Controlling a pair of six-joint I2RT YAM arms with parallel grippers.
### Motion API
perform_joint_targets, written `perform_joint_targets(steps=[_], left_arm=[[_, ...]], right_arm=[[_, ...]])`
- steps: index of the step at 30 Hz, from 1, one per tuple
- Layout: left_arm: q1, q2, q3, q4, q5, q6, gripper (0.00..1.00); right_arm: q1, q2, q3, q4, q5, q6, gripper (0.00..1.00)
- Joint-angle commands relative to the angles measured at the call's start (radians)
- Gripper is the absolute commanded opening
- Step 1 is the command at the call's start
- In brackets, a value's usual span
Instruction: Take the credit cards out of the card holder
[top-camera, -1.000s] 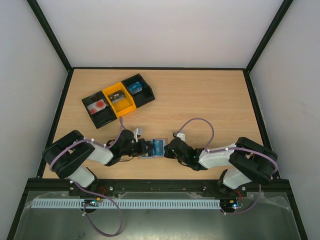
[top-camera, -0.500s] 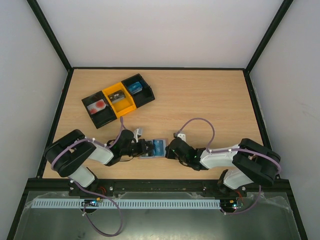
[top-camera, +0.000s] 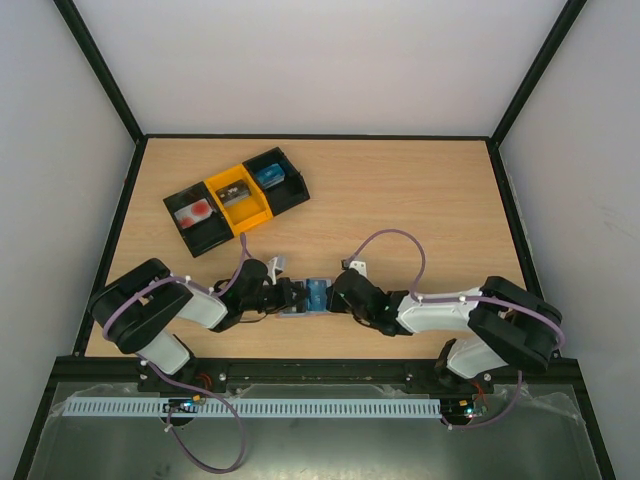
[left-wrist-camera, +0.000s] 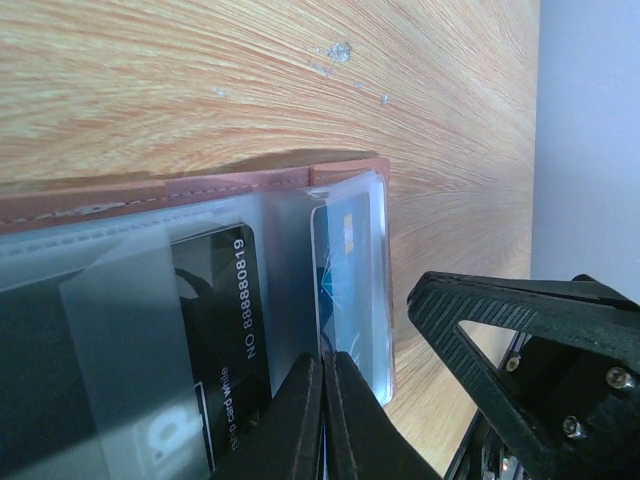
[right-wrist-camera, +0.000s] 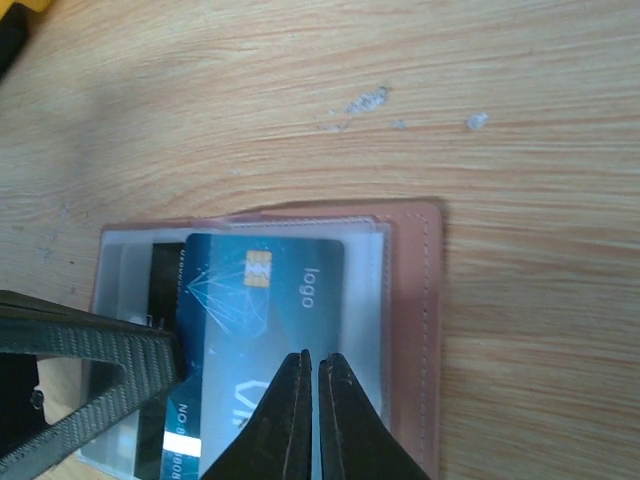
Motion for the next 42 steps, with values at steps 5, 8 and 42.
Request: perform_joint_targets(steps=[5, 8, 42], left_arm=[[0.004, -0.002, 0.002, 0.012, -0.001, -0.001, 0.03], [0.003, -0.005, 0.004, 0.020, 0.005, -0.002, 0.03], [-0.020, -0.082, -0.002, -0.066, -0.079, 0.010, 0.04]], right_arm=[[0.002, 0.071, 0.027, -0.014, 0.044, -0.025, 0.03], [0.001, 0.110, 0.015, 0.002, 0.023, -0.021, 0.02], [0.002, 0.133, -0.080, 0.072, -0.007, 0.025, 0.02]])
